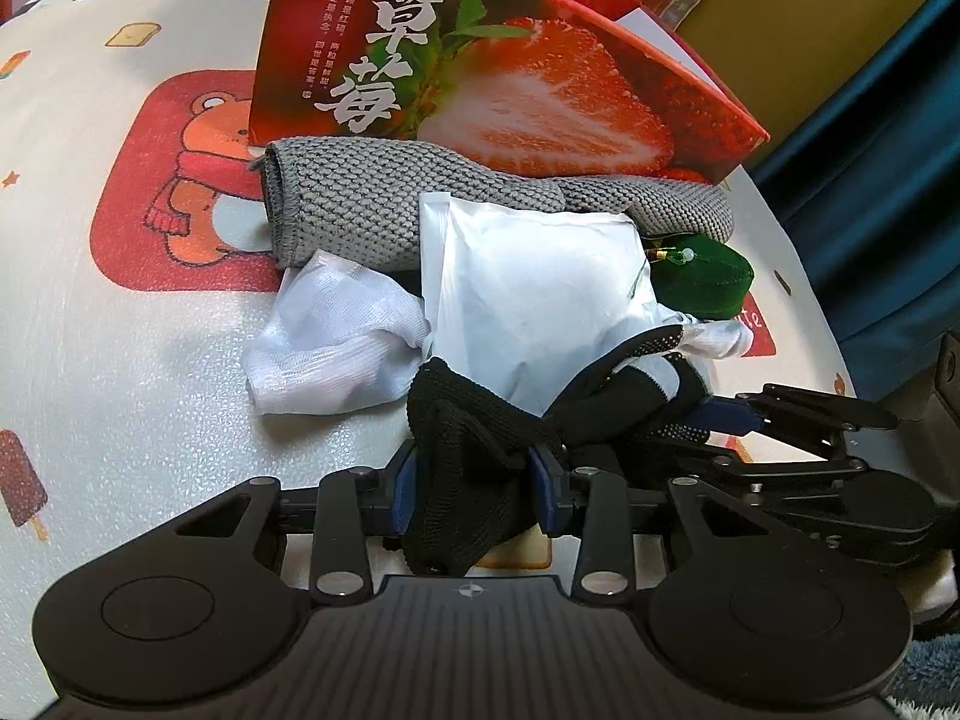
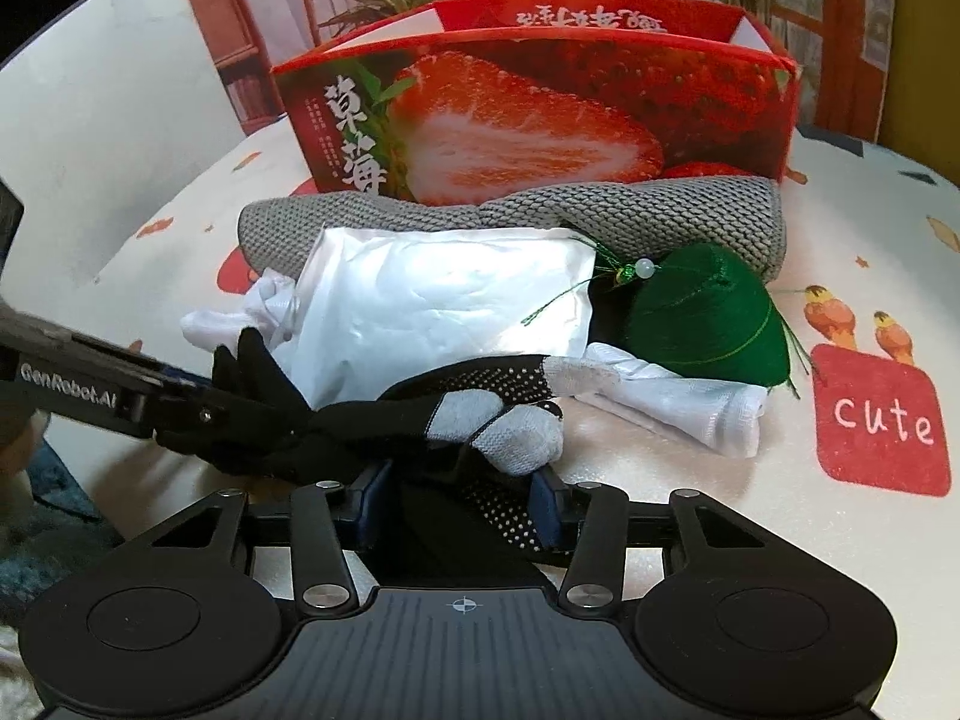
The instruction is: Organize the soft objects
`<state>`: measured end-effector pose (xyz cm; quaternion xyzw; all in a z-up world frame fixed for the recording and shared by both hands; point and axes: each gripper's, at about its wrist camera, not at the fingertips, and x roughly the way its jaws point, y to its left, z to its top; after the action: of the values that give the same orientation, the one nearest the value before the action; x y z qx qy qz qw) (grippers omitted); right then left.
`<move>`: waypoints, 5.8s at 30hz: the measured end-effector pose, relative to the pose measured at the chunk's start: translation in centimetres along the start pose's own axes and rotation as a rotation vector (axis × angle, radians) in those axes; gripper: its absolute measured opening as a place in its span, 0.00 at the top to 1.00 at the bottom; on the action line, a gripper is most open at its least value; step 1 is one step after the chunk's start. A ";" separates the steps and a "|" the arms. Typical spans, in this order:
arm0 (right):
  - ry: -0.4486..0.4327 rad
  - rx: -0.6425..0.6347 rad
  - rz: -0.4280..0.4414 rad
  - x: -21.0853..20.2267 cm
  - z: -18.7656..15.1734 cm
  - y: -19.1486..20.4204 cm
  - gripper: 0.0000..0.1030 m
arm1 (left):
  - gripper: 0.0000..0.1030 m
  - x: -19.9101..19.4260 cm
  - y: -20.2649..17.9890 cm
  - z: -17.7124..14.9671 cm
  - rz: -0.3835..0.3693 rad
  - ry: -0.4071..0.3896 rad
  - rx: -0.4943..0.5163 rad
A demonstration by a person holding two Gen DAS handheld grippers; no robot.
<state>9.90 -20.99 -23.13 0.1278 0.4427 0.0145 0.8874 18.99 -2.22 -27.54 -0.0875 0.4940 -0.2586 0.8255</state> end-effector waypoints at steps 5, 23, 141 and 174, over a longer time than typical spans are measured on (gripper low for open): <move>-0.011 0.034 0.040 -0.1 0.4 -0.2 0.47 | 0.61 0.0 -0.1 0.0 0.004 -0.009 0.008; -0.140 0.061 0.031 -2.9 2.6 -0.5 0.92 | 0.72 -4.5 -0.9 0.8 -0.036 -0.185 0.070; -0.324 0.022 -0.163 -3.7 21.3 -4.3 0.00 | 0.05 -12.8 -2.1 21.5 0.384 -0.424 0.360; -0.258 -0.051 -0.142 -4.3 11.2 -3.2 0.00 | 0.05 -7.6 -0.7 5.9 0.370 -0.254 0.198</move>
<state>15.84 -27.11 -14.03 0.0745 0.3322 -0.0534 0.9388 20.94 0.47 -18.45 0.0538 0.3662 -0.1371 0.9188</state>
